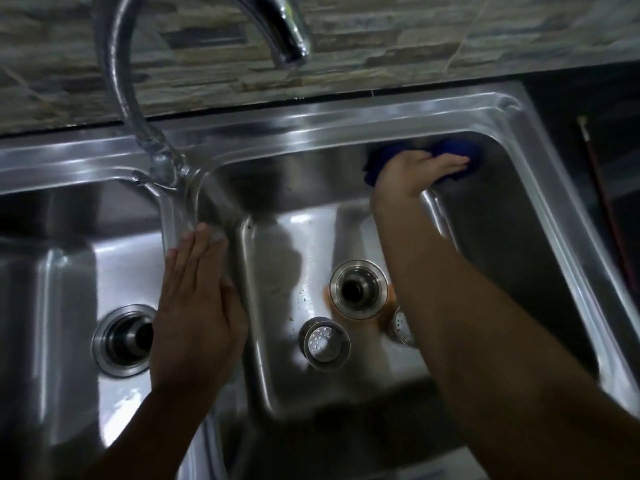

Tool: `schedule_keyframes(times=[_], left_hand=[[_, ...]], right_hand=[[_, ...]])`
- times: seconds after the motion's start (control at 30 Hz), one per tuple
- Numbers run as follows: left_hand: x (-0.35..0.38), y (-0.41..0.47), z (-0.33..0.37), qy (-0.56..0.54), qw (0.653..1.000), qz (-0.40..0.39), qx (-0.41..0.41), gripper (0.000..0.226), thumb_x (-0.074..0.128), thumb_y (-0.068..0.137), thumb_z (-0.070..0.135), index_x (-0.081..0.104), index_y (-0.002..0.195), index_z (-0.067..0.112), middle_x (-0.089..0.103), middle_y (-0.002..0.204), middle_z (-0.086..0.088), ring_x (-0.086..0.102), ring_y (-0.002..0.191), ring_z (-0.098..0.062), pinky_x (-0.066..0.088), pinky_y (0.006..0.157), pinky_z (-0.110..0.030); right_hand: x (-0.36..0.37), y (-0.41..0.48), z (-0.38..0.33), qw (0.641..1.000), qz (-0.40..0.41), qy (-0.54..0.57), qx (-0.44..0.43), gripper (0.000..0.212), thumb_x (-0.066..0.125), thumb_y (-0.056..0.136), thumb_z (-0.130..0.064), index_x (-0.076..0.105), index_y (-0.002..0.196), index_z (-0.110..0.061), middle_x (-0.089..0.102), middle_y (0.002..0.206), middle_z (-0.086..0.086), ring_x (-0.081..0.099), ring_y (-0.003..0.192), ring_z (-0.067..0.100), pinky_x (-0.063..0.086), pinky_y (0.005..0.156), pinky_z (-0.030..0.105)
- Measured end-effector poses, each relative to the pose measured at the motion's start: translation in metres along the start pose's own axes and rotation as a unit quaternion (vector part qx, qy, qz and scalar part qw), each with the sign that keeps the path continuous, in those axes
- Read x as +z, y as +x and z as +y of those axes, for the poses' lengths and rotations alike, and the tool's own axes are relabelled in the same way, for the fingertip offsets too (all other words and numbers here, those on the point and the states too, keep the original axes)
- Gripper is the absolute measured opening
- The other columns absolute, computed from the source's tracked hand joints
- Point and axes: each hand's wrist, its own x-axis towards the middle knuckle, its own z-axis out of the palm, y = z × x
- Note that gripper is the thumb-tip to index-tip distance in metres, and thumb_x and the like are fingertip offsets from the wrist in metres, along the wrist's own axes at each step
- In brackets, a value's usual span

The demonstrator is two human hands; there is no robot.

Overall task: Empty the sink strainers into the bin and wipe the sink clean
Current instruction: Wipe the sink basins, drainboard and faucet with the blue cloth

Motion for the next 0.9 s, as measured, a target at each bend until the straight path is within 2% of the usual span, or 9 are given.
schedule_keyframes(times=[0.1,0.2,0.33,0.4,0.53,0.7,0.77,0.8,0.9], left_hand=[[0.001,0.002,-0.002,-0.002,1.0,-0.001,-0.005,0.053,0.038,0.095,0.01,0.044,0.147,-0.003,0.038,0.158,-0.02,0.029,0.151,-0.03,0.021,0.126,-0.05],[0.003,0.001,-0.004,-0.009,1.0,0.004,-0.013,0.053,0.038,0.097,0.011,0.044,0.147,-0.002,0.037,0.159,-0.018,0.028,0.151,-0.028,0.019,0.127,-0.048],[0.005,0.001,-0.005,-0.018,1.0,0.015,-0.019,0.052,0.038,0.096,0.009,0.045,0.146,-0.002,0.038,0.158,-0.017,0.029,0.15,-0.025,0.021,0.126,-0.048],[0.005,0.002,-0.006,-0.018,0.999,0.024,-0.019,0.051,0.037,0.096,0.008,0.045,0.146,-0.002,0.039,0.157,-0.017,0.03,0.149,-0.024,0.022,0.125,-0.049],[0.005,0.0,-0.006,-0.006,1.0,0.02,-0.015,0.051,0.038,0.097,0.007,0.044,0.147,-0.002,0.038,0.158,-0.017,0.03,0.15,-0.027,0.025,0.124,-0.051],[0.003,-0.001,-0.005,-0.009,1.0,0.01,-0.026,0.053,0.037,0.097,0.009,0.042,0.149,0.002,0.036,0.16,-0.013,0.024,0.152,-0.021,0.026,0.124,-0.051],[0.003,-0.001,-0.005,-0.011,0.999,0.014,-0.026,0.053,0.038,0.097,0.008,0.042,0.149,0.002,0.037,0.16,-0.013,0.023,0.152,-0.018,0.026,0.124,-0.051],[0.003,0.0,-0.004,-0.01,0.999,0.016,-0.026,0.053,0.038,0.097,0.008,0.043,0.149,0.002,0.037,0.159,-0.014,0.024,0.151,-0.018,0.026,0.124,-0.051],[0.003,0.001,-0.004,-0.003,1.0,0.018,-0.021,0.054,0.04,0.096,0.006,0.042,0.149,0.001,0.038,0.158,-0.015,0.026,0.15,-0.021,0.026,0.124,-0.051]], right_hand=[[0.026,-0.05,0.008,0.998,0.004,-0.058,-0.013,0.062,0.033,0.1,0.007,0.0,0.151,0.014,-0.004,0.163,0.027,0.001,0.154,0.034,-0.004,0.118,0.017],[0.032,-0.139,0.038,0.969,-0.141,-0.187,-0.075,0.063,0.028,0.096,0.004,0.0,0.15,0.017,-0.007,0.162,0.028,-0.001,0.152,0.04,-0.013,0.121,0.019],[0.006,-0.198,0.097,0.78,-0.447,-0.323,-0.298,0.075,0.042,0.099,-0.01,-0.004,0.158,-0.005,-0.024,0.163,0.012,-0.015,0.15,0.037,0.005,0.124,0.045],[-0.005,-0.169,0.106,0.709,-0.475,-0.387,-0.348,0.078,0.052,0.097,-0.011,0.003,0.158,-0.007,-0.024,0.162,0.014,-0.015,0.151,0.039,0.013,0.124,0.053],[-0.014,-0.109,0.093,0.525,-0.469,-0.43,-0.566,0.073,0.049,0.091,-0.001,0.017,0.157,-0.005,0.01,0.166,0.014,0.005,0.15,0.049,0.006,0.122,0.057],[-0.008,-0.066,0.067,0.429,-0.475,-0.402,-0.655,0.064,0.04,0.096,-0.012,0.02,0.157,-0.011,0.018,0.166,0.005,0.013,0.152,0.036,0.006,0.125,0.048],[-0.026,-0.037,0.066,0.43,-0.453,-0.442,-0.644,0.053,0.028,0.104,-0.02,0.026,0.156,-0.012,0.025,0.164,0.006,0.024,0.149,0.038,0.011,0.123,0.048],[-0.039,-0.024,0.064,0.456,-0.436,-0.474,-0.614,0.052,0.017,0.107,-0.024,0.027,0.156,-0.011,0.026,0.163,0.009,0.025,0.148,0.042,0.015,0.123,0.052],[-0.08,-0.005,0.069,0.624,-0.371,-0.534,-0.434,0.058,0.012,0.098,-0.009,0.018,0.155,0.0,0.012,0.163,0.023,0.011,0.148,0.05,0.023,0.12,0.059]])
